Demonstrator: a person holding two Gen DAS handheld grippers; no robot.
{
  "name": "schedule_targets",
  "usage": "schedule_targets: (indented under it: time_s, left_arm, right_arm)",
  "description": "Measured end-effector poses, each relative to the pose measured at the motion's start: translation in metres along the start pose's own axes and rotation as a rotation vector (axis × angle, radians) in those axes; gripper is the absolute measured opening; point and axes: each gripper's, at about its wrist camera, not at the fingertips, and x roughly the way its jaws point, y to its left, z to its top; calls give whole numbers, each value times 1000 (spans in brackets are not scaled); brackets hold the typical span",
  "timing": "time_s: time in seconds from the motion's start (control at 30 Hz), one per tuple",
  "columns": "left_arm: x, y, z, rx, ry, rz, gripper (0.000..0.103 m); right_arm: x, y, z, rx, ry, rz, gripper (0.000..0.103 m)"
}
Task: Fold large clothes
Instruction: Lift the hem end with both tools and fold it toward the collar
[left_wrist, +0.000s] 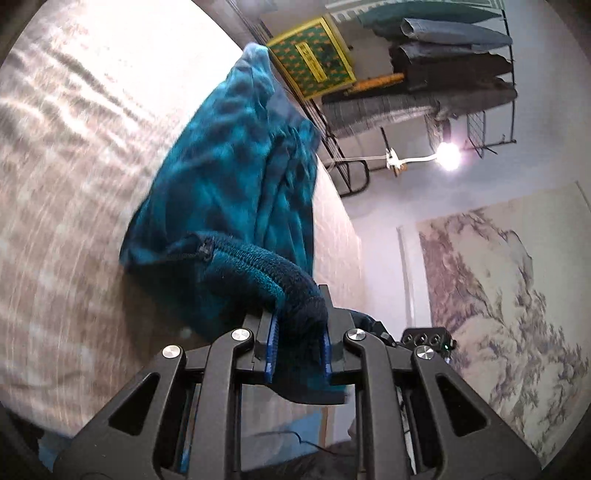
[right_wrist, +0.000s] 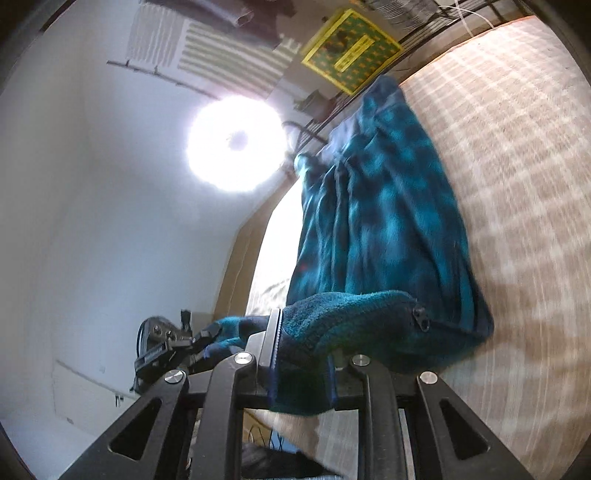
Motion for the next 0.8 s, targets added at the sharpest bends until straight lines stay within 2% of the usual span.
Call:
schedule_targets:
  time_s: [0.2, 0.43, 0.6, 0.63, 0.73, 0.8]
  left_arm:
    - [32, 16, 36, -69, -29, 52, 17]
    - [62, 37, 59, -108, -35, 128, 17]
    - [78, 38, 65, -74, -34, 186, 17]
    - [79, 38, 66, -63, -30, 193, 17]
    - [80, 36, 67, -33, -9, 200, 21]
    - [76, 36, 68, -53, 2, 163, 34]
  right_arm:
    - [23, -23, 35, 56, -6, -58, 18]
    - [55, -59, 60, 128, 20, -124, 18]
    - [71, -68, 69, 126, 52, -131, 19]
    - [72, -68, 70, 121, 59, -124, 22]
    - [67, -69, 73, 115, 72, -104, 24]
    - [67, -73, 77, 137, 77, -73, 29]
